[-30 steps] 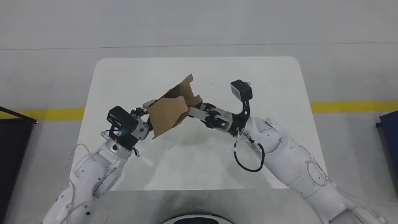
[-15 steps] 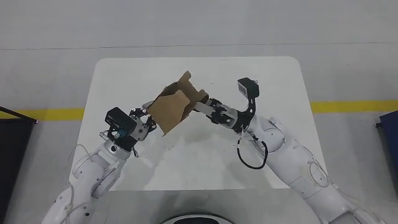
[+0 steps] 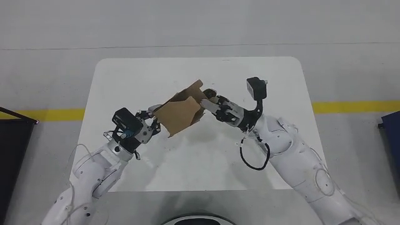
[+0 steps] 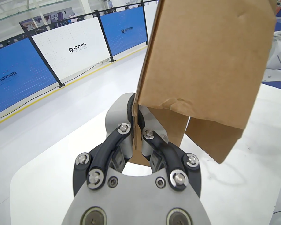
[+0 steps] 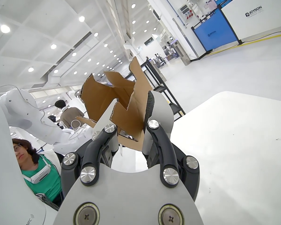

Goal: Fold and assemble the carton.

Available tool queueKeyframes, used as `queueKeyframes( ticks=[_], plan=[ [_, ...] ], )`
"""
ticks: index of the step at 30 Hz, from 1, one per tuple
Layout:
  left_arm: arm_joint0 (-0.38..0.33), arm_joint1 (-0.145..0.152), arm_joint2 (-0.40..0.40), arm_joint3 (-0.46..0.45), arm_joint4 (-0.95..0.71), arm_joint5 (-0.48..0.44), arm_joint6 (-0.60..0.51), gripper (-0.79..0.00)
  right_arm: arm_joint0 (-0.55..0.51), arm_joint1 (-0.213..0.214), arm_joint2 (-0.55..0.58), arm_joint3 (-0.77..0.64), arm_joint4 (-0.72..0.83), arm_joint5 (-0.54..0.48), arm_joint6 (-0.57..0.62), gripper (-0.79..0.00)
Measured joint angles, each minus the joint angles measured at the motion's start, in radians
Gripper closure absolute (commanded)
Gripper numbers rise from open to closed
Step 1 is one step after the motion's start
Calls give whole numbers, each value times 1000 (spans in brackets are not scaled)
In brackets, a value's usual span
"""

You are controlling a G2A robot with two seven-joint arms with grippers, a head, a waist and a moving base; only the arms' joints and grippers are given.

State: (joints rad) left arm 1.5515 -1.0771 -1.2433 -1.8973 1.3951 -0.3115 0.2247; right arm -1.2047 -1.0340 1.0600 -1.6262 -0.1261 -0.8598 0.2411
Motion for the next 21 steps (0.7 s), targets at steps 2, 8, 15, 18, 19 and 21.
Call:
queueKeyframes(
  ticks=[2,8,15,18,19,21],
  plan=[
    [-2,-1,3,2,0,-3,-2,0,-2,-1,-4,-6,-3,2,12,-169],
    [-5,-4,3,5,0,-8,-2,-175,0,-7,-9,-4,-2,5,31,0],
    [5,-5,-14,4,-9,-5,18,-785,0,-11,-4,3,9,-3,43,0],
    [10,-5,-23,0,-14,-2,27,-785,-3,-12,1,4,15,-8,47,0],
    [12,-5,-26,-1,-15,-1,29,-785,-5,-12,3,4,17,-11,47,0],
    [18,-5,-39,-5,-19,4,34,-785,-8,-12,10,4,21,-18,44,0]
  ],
)
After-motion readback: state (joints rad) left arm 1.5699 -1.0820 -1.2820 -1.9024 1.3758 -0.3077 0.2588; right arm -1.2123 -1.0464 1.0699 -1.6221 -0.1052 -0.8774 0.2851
